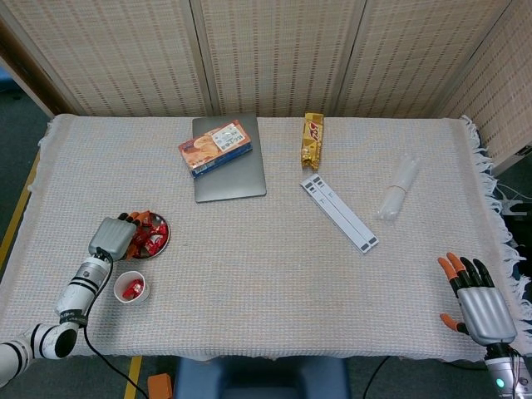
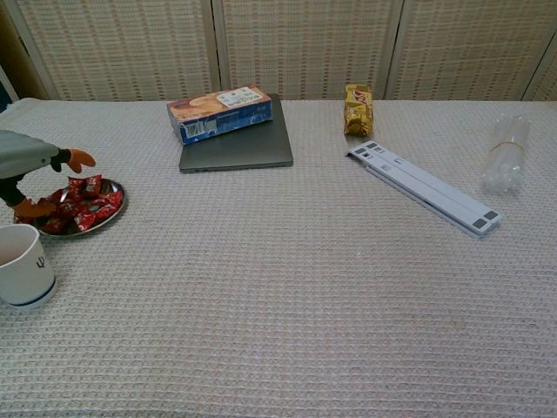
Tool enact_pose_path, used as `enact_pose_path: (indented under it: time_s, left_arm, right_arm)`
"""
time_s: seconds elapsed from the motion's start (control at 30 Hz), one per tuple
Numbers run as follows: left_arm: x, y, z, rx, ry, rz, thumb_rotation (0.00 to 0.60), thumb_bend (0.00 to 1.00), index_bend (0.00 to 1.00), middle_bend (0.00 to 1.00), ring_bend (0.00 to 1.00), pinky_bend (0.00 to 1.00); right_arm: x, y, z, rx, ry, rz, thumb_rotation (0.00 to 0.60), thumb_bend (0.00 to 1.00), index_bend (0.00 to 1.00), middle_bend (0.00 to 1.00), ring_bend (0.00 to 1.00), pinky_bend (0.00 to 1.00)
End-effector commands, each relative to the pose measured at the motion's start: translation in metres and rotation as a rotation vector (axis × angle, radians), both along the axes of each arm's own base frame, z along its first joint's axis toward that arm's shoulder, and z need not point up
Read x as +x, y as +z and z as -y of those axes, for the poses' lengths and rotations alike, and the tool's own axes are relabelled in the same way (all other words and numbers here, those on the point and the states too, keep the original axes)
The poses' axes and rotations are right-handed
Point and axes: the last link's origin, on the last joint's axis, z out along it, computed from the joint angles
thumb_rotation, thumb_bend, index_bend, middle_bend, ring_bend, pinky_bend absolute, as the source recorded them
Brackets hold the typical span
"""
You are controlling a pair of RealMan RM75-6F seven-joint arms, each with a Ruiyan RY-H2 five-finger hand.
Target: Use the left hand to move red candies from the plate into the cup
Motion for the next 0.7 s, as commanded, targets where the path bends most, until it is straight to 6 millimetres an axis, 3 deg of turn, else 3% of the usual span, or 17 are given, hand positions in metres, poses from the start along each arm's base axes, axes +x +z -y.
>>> enact_pose_path:
  time_s: [0.03, 0.3, 0.7]
  left_arm:
    - [-0.004, -0.005, -0.001, -0.029, 0.021, -0.044, 0.6, 0.39, 0.15, 0.14, 0.2, 1.0]
    - [-0.008, -0.014, -0.002, -0.047, 0.04, -0.097, 0.6, 0.39, 0.19, 0.17, 0.26, 1.0]
    - [-0.009, -0.023, -0.003, -0.032, 0.018, -0.133, 0.6, 0.4, 0.35, 0.32, 0.41, 1.0]
  right_arm:
    - [0.0, 0.0, 0.0, 0.002, -0.001, 0.001, 0.6, 0.06, 0.0, 0.0, 0.0, 0.0]
    - [0.0, 0.0, -0.001, 0.002, 0.002, 0.004, 0.6, 0.06, 0.0, 0.0, 0.0, 0.0]
    - [0.0, 0.0, -0.001, 0.005, -0.001, 0.002, 0.6, 0.06, 0.0, 0.0, 0.0, 0.0]
